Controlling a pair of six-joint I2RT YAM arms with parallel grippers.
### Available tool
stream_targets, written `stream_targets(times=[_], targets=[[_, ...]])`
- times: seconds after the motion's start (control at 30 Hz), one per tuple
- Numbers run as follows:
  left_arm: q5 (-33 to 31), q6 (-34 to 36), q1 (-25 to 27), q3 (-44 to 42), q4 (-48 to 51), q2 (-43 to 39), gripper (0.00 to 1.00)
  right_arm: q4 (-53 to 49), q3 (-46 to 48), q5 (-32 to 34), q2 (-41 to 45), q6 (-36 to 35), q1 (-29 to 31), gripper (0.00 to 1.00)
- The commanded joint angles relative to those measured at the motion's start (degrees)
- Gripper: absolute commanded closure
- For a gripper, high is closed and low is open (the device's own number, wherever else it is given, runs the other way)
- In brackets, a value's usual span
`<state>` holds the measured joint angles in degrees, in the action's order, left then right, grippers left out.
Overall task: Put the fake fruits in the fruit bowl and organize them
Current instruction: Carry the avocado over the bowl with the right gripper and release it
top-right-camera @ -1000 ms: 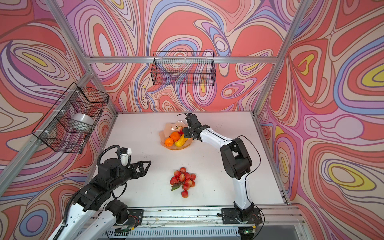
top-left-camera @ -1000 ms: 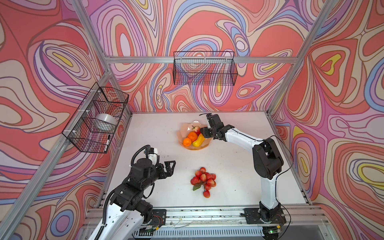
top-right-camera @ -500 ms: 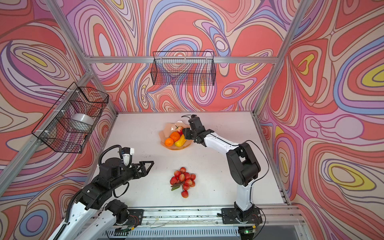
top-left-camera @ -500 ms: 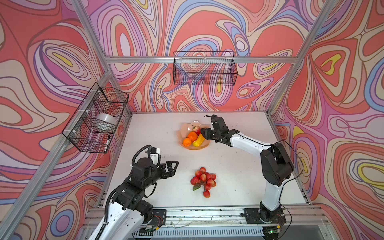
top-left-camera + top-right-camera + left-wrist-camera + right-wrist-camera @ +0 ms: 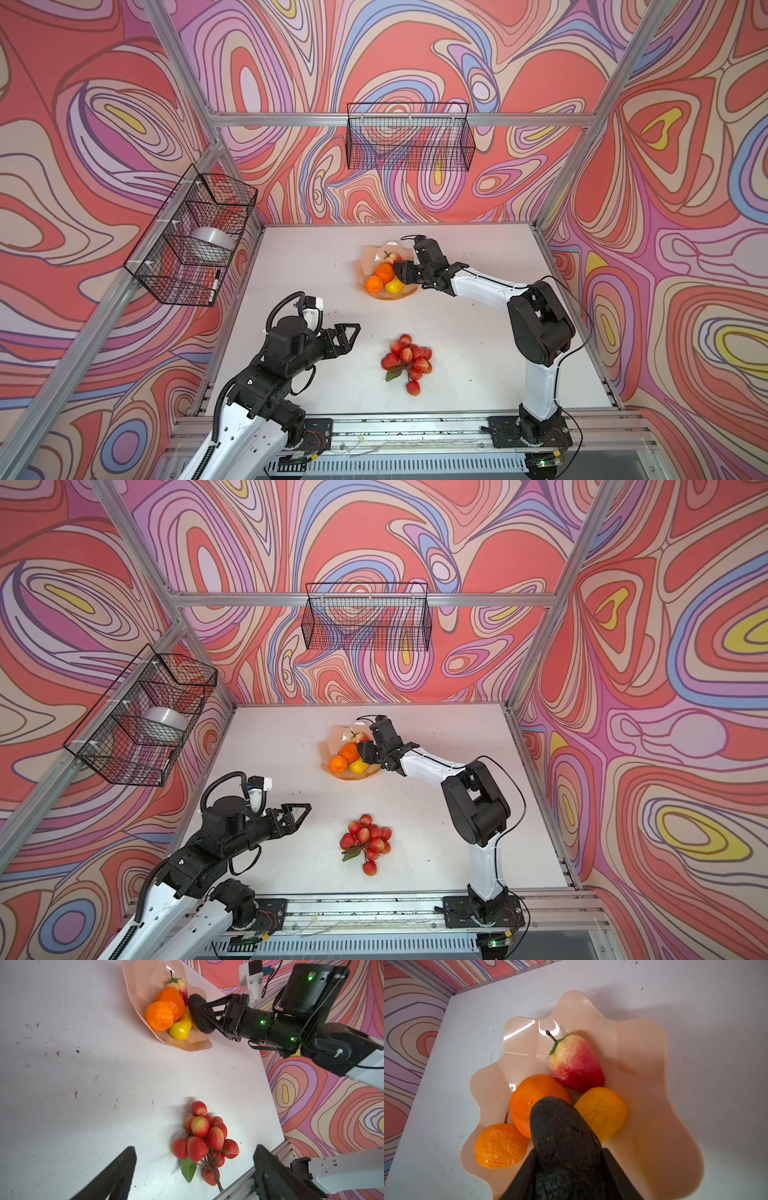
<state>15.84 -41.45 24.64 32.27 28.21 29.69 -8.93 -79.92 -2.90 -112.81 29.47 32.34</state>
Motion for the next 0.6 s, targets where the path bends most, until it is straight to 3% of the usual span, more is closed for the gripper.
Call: stream_targets(times=[0.0, 0.27, 0.4, 0.57], targets=[[1.7, -1.0, -0.2, -0.7, -1.4, 0.2, 0.12, 1.6, 0.0, -0.7, -0.6, 0.4, 0.3, 0.57], [4.8, -4.0, 1.2, -4.7, -4.3, 1.2, 0.16, 1.3, -1.2, 0.7, 1.7, -0.3, 0.2, 0.30], [2.3, -5.0, 6.5, -6.0, -5.3, 1.2, 0.16, 1.0, -0.9, 2.8, 4.5, -0.5, 0.2, 0.22], [-3.1, -3.2, 16.2, -6.5, -6.2, 2.1, 0.19, 0.0, 3.7, 6.0, 13.9, -2.9, 0.2, 0.20]])
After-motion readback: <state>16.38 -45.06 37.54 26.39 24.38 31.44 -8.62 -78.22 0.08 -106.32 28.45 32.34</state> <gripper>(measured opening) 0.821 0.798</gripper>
